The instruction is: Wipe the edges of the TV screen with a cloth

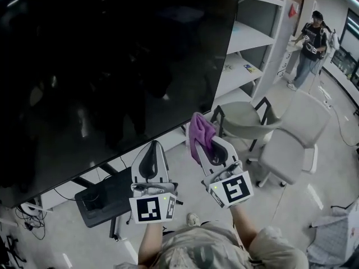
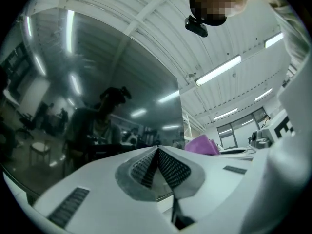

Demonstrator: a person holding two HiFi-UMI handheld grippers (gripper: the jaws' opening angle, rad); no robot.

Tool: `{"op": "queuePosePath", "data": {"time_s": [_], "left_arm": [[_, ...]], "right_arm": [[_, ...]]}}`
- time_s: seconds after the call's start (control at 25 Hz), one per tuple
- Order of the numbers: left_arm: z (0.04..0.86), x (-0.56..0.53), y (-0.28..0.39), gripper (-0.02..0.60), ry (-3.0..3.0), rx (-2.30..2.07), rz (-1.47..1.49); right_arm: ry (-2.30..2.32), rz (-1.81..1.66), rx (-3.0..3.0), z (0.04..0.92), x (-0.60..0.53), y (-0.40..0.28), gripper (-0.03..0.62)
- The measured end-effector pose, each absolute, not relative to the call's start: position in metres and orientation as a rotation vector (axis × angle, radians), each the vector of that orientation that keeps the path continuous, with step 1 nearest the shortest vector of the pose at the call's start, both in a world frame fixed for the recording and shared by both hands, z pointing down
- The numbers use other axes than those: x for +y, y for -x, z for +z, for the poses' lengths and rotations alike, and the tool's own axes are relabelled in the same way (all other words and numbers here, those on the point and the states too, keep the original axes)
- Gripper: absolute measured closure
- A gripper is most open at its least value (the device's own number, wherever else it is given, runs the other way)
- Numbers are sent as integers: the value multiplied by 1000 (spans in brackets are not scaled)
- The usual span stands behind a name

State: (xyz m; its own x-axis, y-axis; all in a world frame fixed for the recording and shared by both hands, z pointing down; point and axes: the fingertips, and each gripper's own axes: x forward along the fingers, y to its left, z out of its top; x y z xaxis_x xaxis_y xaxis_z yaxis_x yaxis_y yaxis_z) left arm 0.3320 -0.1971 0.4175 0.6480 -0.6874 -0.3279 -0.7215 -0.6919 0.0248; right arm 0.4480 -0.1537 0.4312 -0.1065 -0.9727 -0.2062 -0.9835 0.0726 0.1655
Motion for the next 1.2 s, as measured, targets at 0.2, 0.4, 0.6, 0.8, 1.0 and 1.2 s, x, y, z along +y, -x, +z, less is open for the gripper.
{"op": "queuePosePath", "data": {"time_s": [0.2,0.4,0.6,0.8,1.0,1.2], "left_arm": [[425,-201,-393,566,2771,1116,461],[436,-206,-436,566,2778,1079,421],[456,-219,-461,566,2817,1116,372],[473,-234,-463,566,2838,1171,332],[489,-237,-462,566,2852,1185,293],[498,-230,-462,566,2850,1175,250]], "right_arm": [[2165,418,2219,440,-162,-507,531],[2276,337,2171,470,-179,-557,531],[2386,255,2154,510,-202,-593,532],[2424,115,2171,554,-231,-608,531],[2420,4,2225,587,-250,-604,531],[2353,-68,2276,597,-266,-593,531]]}}
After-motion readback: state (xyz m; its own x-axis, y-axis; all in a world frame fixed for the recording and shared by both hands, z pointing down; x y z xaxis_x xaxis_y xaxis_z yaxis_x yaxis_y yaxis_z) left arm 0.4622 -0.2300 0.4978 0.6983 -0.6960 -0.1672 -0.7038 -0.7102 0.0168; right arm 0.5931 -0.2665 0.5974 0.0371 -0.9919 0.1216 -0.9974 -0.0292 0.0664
